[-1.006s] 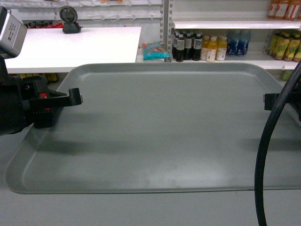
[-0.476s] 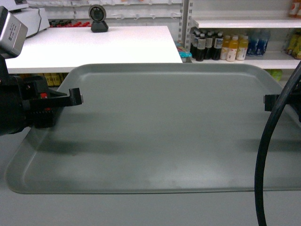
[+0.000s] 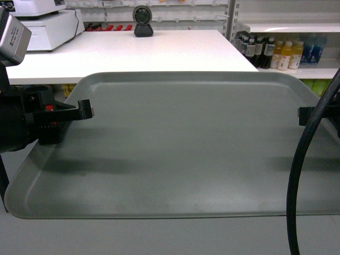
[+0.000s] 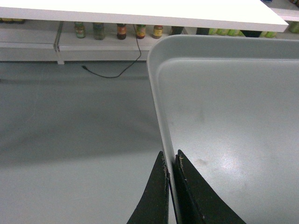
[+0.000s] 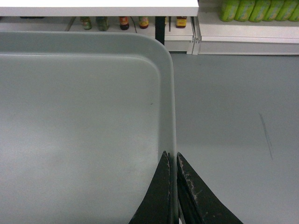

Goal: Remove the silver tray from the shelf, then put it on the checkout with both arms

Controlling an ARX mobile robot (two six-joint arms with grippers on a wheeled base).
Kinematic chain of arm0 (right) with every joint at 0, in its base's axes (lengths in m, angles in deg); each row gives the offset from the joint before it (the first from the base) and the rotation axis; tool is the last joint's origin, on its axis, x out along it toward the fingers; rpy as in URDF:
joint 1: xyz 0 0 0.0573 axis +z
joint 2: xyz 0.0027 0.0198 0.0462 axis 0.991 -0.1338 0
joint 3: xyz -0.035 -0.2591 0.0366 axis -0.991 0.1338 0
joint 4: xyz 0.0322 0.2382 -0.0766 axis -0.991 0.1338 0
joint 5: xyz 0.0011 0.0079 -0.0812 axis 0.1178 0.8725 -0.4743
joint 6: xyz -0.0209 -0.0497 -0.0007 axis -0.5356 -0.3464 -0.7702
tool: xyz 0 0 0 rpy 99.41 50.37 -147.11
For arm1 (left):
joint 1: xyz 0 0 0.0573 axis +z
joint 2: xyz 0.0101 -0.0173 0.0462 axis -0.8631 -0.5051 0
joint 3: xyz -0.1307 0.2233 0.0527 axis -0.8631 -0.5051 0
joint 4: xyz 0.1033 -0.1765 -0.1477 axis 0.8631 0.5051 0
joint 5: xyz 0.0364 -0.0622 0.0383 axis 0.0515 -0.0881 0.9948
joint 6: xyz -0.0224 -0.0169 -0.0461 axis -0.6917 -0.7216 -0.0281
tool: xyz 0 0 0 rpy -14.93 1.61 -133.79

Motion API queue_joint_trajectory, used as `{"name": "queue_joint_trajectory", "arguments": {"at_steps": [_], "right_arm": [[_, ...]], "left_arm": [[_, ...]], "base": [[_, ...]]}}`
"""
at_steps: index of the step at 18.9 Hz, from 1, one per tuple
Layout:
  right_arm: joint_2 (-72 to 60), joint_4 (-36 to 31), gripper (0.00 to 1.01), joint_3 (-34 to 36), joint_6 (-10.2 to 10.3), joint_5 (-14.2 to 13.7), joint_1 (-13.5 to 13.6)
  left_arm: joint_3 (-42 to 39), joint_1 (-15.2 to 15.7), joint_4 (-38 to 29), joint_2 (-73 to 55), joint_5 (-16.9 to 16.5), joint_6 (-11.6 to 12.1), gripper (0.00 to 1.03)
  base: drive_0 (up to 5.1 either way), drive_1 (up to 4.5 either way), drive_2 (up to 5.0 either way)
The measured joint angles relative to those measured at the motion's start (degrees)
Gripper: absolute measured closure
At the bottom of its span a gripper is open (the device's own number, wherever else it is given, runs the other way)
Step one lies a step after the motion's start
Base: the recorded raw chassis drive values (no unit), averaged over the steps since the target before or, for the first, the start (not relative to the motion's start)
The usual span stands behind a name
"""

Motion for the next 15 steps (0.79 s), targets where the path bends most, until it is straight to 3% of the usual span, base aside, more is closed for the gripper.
{"name": "queue_joint_trajectory", "arguments": {"at_steps": [11, 15], "right_arm": [[0.0, -0.1, 0.99, 0.0, 0.0, 0.0, 0.0], [0.0, -0.1, 0.99, 0.0, 0.0, 0.2, 0.0]], "left_arm": [[0.0, 0.0, 0.0, 0.0, 0.0, 0.1, 1.0], [0.0, 0.3, 0.0, 0.0, -0.1, 0.5, 1.0]], "base": [[-5.0, 2.4, 2.4], [-0.3, -0.29, -0.3]]}}
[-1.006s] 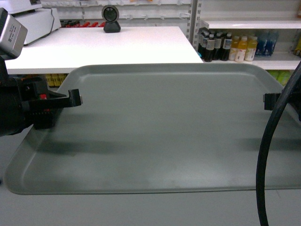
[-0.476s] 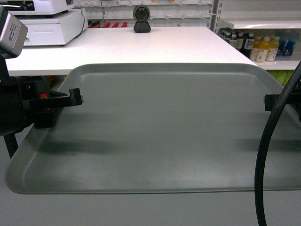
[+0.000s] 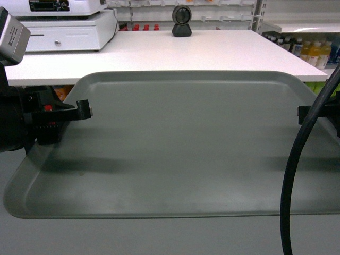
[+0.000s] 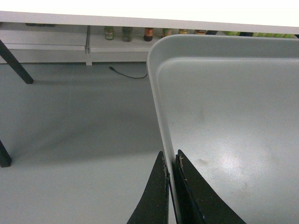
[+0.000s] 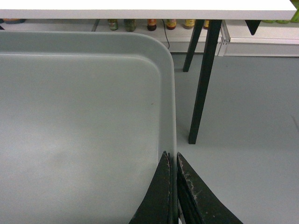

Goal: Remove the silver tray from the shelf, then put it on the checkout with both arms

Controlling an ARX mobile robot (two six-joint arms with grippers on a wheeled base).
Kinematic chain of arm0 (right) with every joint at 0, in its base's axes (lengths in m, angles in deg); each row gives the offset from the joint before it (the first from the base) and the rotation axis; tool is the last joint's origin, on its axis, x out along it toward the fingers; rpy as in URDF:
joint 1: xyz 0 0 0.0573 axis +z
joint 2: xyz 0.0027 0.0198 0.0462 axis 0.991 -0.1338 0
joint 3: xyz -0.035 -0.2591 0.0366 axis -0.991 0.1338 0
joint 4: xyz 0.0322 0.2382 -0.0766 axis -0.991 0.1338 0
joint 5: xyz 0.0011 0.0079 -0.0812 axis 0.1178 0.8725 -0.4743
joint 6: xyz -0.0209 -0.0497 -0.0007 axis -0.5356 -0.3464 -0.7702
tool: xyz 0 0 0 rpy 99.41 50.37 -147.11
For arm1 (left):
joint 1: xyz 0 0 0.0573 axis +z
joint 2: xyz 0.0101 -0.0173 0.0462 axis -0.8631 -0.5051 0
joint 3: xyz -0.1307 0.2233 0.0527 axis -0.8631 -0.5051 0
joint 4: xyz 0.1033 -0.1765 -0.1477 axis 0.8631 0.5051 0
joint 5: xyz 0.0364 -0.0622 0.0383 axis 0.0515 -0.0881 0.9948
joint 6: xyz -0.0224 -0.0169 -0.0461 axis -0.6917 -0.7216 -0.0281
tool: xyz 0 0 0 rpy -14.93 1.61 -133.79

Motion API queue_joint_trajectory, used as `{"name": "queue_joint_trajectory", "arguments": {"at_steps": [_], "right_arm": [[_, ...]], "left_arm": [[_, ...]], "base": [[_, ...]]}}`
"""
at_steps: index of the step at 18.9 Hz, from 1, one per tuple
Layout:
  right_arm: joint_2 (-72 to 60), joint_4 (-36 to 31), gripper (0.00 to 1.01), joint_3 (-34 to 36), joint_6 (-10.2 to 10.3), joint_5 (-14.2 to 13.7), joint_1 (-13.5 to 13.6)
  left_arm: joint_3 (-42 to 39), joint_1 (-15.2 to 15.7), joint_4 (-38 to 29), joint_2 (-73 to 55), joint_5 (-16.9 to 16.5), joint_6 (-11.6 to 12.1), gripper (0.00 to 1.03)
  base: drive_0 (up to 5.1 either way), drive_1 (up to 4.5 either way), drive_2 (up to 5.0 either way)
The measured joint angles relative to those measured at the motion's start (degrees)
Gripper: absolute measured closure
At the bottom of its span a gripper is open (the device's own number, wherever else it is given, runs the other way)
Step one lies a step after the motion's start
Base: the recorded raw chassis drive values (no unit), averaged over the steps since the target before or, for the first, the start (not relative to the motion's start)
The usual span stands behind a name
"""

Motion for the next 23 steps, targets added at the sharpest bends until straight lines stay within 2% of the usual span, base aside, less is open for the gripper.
{"name": "queue_joint_trajectory", "arguments": {"at_steps": [16, 23], "right_arm": [[0.0, 0.0, 0.99, 0.0, 0.0, 0.0, 0.0], [0.0, 0.1, 0.99, 0.0, 0.0, 0.0, 0.0]], "left_arm": [[0.0, -0.2, 0.0, 0.0, 0.0, 0.0, 1.0], [0.0, -0.2, 0.1, 0.0, 0.1, 0.0, 1.0]], "base": [[0.0, 0.0, 0.0], [-0.1, 4.13, -4.3]]}}
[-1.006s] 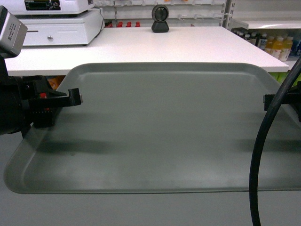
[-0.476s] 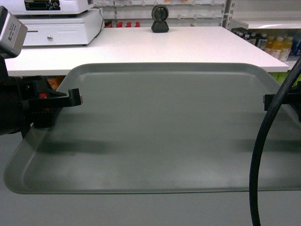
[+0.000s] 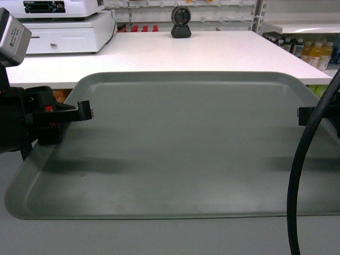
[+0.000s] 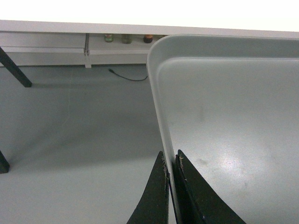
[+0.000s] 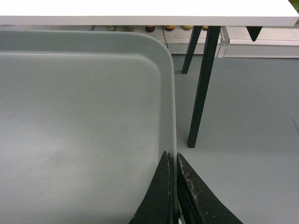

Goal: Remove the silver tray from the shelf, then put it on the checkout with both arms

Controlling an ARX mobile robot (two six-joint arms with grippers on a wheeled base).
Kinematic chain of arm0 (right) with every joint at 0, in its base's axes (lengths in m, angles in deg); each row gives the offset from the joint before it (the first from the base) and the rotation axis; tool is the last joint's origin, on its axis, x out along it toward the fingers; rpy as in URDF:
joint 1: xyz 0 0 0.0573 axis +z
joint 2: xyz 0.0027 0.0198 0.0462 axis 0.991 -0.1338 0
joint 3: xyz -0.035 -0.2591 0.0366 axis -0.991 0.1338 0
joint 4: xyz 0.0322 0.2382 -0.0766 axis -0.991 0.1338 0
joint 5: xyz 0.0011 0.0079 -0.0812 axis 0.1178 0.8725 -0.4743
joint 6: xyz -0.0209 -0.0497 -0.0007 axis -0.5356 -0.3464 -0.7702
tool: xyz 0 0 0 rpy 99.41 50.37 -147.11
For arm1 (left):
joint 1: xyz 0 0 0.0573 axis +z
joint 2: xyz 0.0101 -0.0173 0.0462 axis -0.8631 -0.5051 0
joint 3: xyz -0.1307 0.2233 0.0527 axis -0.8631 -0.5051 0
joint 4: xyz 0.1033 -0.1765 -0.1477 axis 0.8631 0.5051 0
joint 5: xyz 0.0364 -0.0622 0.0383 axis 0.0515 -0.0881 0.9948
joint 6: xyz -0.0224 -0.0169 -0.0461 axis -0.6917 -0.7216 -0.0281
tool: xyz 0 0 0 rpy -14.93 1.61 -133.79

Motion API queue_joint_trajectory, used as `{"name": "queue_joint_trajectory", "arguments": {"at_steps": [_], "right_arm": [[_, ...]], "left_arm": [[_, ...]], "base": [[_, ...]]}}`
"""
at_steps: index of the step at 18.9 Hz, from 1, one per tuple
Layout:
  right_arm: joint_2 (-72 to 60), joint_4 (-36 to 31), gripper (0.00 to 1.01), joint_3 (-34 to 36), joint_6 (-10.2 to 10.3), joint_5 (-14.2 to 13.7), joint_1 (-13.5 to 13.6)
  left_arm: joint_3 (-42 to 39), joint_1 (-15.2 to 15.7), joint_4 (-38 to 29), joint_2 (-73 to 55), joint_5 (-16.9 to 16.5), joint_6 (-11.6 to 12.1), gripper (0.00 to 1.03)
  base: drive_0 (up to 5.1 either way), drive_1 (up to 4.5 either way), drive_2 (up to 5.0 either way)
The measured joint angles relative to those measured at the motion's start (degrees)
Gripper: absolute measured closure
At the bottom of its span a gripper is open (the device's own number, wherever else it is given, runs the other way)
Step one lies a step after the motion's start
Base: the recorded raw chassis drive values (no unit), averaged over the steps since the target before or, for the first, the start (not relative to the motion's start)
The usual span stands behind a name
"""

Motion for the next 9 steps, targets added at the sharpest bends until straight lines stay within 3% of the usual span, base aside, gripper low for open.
{"name": "queue_joint_trajectory", "arguments": {"at_steps": [9], "right_arm": [[0.0, -0.2, 0.99, 0.0, 0.0, 0.0, 0.0]], "left_arm": [[0.0, 0.0, -0.3, 0.0, 0.0, 0.1, 1.0]], "base": [[0.0, 4.16, -4.2]]}}
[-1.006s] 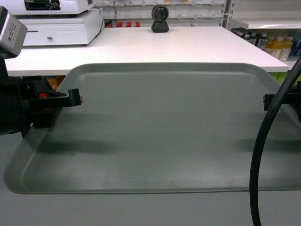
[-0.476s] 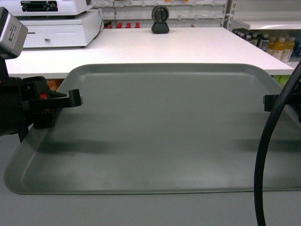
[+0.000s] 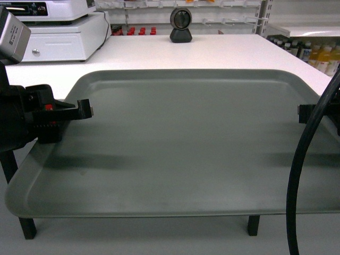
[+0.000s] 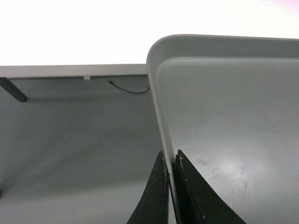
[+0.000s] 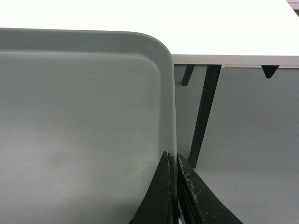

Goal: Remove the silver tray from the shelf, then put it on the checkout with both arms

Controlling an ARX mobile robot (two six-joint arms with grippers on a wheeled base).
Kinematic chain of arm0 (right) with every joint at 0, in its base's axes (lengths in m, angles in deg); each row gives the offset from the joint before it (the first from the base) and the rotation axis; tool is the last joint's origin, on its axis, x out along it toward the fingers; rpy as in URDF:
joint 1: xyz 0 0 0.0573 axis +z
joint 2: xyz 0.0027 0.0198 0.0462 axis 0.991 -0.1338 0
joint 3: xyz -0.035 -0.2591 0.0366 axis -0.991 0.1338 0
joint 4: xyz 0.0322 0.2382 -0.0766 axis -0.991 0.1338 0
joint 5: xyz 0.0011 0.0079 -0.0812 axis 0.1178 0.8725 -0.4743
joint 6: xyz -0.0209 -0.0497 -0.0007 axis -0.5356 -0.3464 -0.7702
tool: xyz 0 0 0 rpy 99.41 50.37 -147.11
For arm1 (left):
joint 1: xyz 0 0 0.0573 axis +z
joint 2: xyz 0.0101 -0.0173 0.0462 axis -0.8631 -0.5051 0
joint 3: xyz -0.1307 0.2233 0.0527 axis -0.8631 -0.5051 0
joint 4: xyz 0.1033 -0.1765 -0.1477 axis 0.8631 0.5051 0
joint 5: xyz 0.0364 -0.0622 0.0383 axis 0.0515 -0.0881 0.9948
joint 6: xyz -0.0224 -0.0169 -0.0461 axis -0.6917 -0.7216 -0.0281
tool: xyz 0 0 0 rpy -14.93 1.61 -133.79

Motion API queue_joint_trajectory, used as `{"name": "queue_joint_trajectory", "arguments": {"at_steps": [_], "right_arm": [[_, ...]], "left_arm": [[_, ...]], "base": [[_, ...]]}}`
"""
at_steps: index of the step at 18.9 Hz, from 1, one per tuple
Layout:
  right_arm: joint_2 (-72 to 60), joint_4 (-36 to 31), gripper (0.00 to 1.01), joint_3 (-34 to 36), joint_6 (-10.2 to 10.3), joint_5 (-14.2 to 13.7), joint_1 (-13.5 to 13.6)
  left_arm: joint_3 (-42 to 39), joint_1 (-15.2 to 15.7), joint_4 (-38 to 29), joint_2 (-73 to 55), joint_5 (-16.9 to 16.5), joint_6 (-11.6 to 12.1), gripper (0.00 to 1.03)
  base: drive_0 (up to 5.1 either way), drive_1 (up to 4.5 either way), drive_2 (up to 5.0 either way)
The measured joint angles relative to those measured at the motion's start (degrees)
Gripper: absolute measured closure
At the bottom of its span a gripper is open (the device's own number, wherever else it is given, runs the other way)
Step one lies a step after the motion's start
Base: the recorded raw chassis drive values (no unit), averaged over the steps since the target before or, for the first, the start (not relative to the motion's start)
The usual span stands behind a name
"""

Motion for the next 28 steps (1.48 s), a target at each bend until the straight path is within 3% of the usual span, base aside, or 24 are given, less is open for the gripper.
{"name": "queue_joint_trajectory", "arguments": {"at_steps": [23, 28], "right_arm": [[0.0, 0.1, 0.99, 0.0, -0.2, -0.1, 0.0], [-0.1, 0.3, 0.99, -0.1, -0.2, -0.1, 0.0]], "left_arm": [[0.0, 0.0, 0.0, 0.0, 0.0, 0.1, 1.0], [0.2, 0.0, 0.3, -0.1, 0.0, 0.1, 1.0]], "base": [[-0.1, 4.12, -4.3], [0.0, 0.53, -0.6]]}}
